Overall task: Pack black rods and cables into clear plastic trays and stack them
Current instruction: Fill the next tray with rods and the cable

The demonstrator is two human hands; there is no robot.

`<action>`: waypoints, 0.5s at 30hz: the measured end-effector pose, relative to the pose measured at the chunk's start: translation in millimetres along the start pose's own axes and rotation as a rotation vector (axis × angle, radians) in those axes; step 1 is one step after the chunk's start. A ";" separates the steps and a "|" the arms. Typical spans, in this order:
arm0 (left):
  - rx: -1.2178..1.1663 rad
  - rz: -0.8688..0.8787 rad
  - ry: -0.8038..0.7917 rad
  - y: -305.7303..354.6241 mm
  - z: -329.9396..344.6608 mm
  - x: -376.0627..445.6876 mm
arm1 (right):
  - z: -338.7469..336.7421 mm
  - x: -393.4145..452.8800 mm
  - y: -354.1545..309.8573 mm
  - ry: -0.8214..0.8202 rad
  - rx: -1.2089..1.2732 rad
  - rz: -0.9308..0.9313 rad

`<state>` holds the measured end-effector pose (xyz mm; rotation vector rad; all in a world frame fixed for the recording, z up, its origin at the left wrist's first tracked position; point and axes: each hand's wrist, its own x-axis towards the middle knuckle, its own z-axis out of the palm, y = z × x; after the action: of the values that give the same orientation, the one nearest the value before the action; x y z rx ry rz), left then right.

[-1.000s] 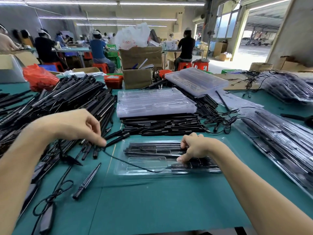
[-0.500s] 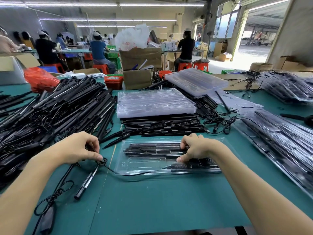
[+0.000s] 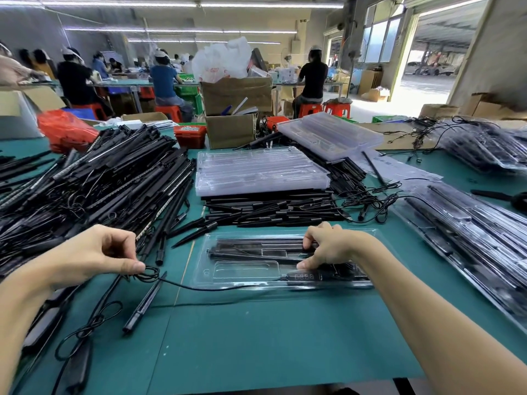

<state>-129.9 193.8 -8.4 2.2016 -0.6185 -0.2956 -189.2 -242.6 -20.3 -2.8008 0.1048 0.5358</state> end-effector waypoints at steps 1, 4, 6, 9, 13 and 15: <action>0.011 -0.004 0.013 -0.3 2.0 0.0 | 0.0 -0.4 0.5 0.000 0.002 -0.004; 0.011 -0.024 0.026 6.1 7.5 -3.0 | 0.4 -0.8 0.4 -0.002 -0.001 -0.011; 0.173 -0.060 -0.051 11.3 13.3 -1.5 | 0.6 -0.5 0.5 0.003 -0.001 -0.012; 0.369 -0.065 -0.013 25.9 34.0 0.5 | 0.9 -0.5 -0.5 0.003 -0.008 -0.010; 0.421 0.063 -0.061 57.1 72.9 0.4 | 2.3 -1.3 0.5 0.013 -0.006 -0.013; 0.449 0.049 -0.088 59.6 89.3 3.4 | 2.6 -1.8 0.3 0.018 -0.004 -0.014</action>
<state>-182.9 101.1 -20.2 2.6060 -0.8514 -0.2458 -191.8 -242.1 -22.0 -2.8088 0.0880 0.5086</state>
